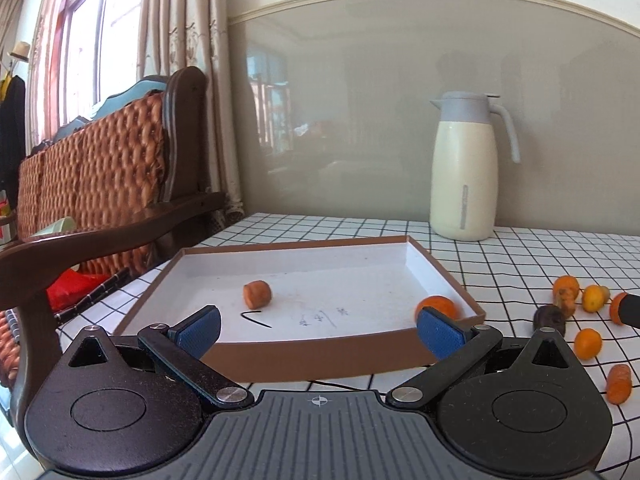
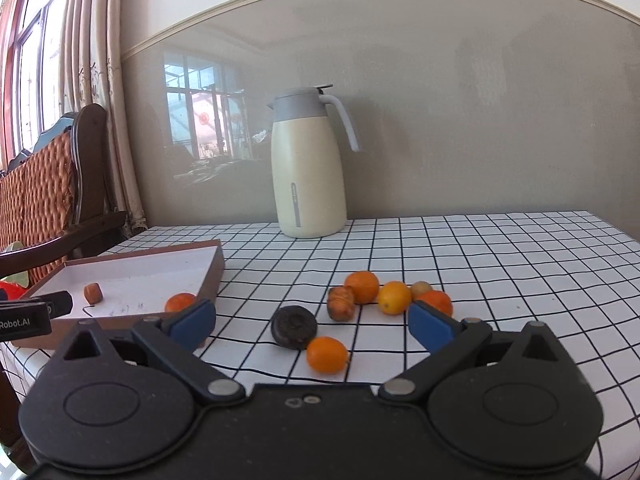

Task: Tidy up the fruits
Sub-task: 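Move both tools back from the box toward the remaining fruit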

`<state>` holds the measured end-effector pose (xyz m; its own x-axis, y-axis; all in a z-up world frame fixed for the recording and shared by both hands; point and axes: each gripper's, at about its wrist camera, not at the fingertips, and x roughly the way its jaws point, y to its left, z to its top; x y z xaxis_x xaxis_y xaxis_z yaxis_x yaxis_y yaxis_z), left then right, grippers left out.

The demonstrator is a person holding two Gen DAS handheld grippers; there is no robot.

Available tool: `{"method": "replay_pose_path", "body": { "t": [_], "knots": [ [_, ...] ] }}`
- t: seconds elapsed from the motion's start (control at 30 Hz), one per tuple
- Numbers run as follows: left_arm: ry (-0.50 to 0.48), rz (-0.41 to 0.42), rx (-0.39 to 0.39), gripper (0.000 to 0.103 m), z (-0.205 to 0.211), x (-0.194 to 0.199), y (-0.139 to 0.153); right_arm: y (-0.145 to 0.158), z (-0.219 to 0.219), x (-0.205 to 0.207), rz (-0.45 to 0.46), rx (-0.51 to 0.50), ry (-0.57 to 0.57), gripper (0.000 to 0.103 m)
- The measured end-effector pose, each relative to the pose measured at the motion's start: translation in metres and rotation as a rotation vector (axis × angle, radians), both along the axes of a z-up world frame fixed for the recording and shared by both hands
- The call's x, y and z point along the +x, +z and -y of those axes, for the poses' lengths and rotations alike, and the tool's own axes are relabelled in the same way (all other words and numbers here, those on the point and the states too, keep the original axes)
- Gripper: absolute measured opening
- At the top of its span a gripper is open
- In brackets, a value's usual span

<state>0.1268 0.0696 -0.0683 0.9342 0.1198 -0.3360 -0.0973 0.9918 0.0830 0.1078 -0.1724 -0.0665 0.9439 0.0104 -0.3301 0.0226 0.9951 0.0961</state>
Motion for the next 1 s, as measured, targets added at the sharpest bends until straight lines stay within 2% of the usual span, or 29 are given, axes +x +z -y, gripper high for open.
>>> {"method": "replay_pose_path", "body": {
  "t": [0.6,1.0],
  "knots": [
    [-0.241,-0.046,0.034,0.103,0.097,0.006,-0.016,-0.011,0.062,-0.010,-0.047,-0.004,-0.164,0.094],
    [-0.297,-0.066,0.035,0.103,0.130,0.013,-0.024,-0.017,0.079,-0.010,-0.078,0.013,-0.190,0.087]
  ]
}}
